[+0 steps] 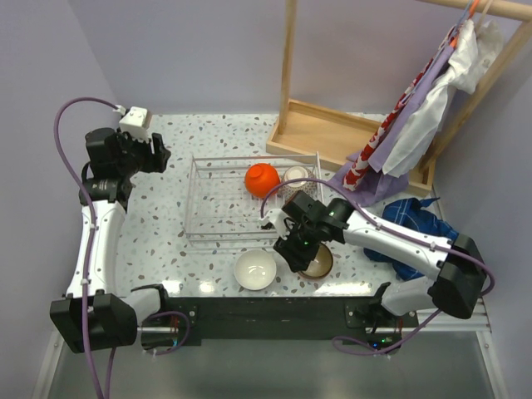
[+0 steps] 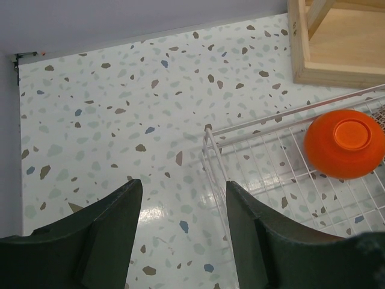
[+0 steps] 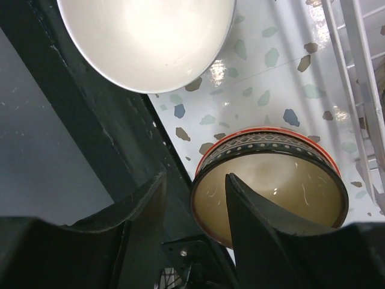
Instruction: Load the bowls into the dish rack
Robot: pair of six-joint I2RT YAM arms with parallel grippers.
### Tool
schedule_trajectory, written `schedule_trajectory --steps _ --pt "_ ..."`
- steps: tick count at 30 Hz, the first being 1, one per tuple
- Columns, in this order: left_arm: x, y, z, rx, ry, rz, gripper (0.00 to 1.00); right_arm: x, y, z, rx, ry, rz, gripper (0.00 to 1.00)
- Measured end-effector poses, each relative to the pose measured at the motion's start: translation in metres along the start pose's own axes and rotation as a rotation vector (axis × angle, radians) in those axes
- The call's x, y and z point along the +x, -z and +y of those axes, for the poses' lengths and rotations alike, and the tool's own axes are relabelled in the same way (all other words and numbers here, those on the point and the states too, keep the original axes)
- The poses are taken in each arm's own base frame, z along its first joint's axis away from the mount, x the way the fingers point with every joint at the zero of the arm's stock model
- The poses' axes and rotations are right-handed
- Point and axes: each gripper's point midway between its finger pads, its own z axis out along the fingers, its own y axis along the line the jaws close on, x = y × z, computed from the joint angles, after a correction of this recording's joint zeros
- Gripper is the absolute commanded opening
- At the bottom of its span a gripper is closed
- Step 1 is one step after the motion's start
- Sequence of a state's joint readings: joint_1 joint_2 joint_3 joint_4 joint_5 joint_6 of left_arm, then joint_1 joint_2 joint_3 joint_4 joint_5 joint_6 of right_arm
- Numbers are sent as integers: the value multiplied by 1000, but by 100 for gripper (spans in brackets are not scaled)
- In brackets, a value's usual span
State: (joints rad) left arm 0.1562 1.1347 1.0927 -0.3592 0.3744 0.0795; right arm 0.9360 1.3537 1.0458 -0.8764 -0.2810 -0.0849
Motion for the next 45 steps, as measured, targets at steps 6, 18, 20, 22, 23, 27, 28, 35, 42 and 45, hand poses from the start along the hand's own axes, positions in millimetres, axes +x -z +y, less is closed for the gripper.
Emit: schedule_trajectory --steps 6,18,20,22,23,27,28,35,42,45 --pt "-1 2 0 -5 -5 -6 63 2 -9 -2 7 -56 31 47" --pt "7 0 0 -4 0 7 63 4 -20 -9 43 -142 51 46" --pt "8 0 0 -4 1 8 63 5 -23 -11 54 -153 58 46" --pt "7 1 0 -4 0 7 63 7 -25 -12 59 -168 66 45" --pt "7 2 -1 -4 -1 4 63 7 -26 -14 64 -177 69 43" --pt "3 6 -1 -9 -7 -10 63 9 -31 -21 79 -221 83 29" --pt "3 7 -2 -9 -8 -13 63 9 -32 -21 75 -235 85 27" --pt "3 10 -3 -10 -11 -18 64 18 -25 -18 74 -260 119 16" --pt "-1 12 -4 -8 -22 -37 64 15 7 -13 89 -224 122 0" --pt "-5 12 -5 2 -25 -54 64 7 15 -14 99 -200 107 0"
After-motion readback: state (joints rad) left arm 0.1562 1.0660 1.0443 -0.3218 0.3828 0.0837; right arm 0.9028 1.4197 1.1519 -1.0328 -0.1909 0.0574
